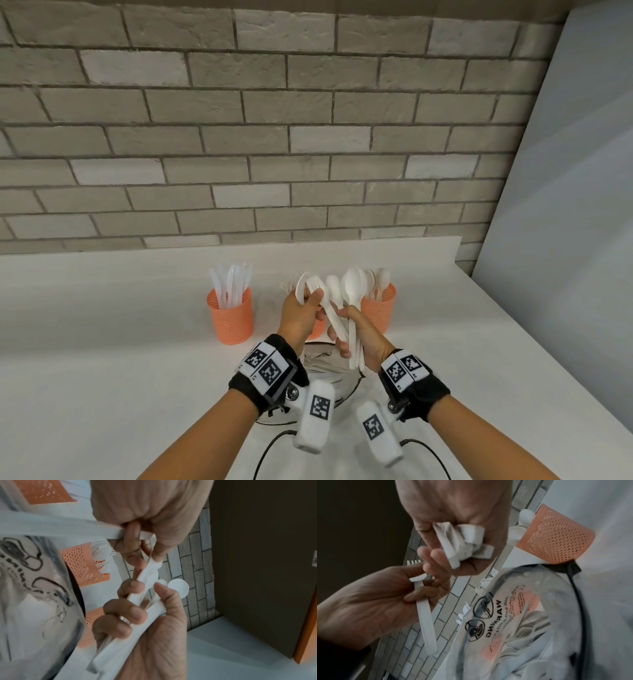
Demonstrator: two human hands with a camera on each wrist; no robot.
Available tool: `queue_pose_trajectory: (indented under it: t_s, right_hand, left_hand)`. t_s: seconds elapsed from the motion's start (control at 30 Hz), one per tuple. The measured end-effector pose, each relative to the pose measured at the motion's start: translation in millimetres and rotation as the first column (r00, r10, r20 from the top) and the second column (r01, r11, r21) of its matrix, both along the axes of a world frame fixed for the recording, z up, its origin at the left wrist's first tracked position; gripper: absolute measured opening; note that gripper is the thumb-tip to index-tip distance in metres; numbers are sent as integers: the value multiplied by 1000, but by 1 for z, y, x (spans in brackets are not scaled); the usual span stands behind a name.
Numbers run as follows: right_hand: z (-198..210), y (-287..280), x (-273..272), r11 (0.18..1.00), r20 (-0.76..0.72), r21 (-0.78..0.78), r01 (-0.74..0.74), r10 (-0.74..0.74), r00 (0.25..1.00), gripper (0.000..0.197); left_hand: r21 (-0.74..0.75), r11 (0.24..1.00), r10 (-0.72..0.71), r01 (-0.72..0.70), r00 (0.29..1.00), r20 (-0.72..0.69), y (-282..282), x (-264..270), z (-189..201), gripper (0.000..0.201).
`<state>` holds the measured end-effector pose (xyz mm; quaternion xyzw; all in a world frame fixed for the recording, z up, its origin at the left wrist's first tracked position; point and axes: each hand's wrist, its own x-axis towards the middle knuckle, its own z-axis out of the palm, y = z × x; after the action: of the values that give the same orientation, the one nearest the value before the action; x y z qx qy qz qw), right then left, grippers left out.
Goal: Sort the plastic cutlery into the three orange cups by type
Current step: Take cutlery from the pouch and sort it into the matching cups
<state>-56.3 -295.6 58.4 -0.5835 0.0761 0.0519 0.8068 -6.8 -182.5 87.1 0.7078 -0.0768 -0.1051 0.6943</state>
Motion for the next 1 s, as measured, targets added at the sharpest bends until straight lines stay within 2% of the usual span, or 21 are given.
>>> queue_pose_trajectory:
  t_s: [0.13,0.2,0.3,0.43,0.57,0.67,0.8,0.9,1.0]
  right_hand:
    - [-1,4,0,981,67,-152,118,-109,992,23]
    - [0,8,-1,969,104,-201,142,-123,987,21]
    - [2,9,-5,965,129,-230,126,-98,987,18]
    - [3,5,-11,957,109,-279,84,-55,993,24]
    - [4,-4,-15,966,73,-246,83,-67,995,24]
    - [3,-15,-16,971,37,-207,123,-118,992,24]
    - [2,-31,-14,954,31,-192,232,-230,973,16]
    - [2,-43,-11,931,-6,-228,285,-294,956,12]
    - [5,-51,-8,909,-29,-266,320,-339,940,22]
  left_hand:
    - [-91,995,26,-35,994,-104,-5,-4,3,20]
    - [-77,997,20,-26,997,-75,-8,-6,4,18]
    - [-45,999,-1,1,1000,-1,-10,-7,2,11]
    - [-15,1000,14,-14,1000,-19,-12,-7,-1,25]
    - [-56,994,89,-90,996,-6,-12,-6,3,35]
    - [-162,974,138,-156,983,-121,-10,6,6,36]
    - [-296,946,45,-129,961,-274,-7,27,10,28]
    - [-193,980,8,-53,974,-226,-6,41,15,30]
    - [-119,991,48,-65,989,-140,-9,59,20,24]
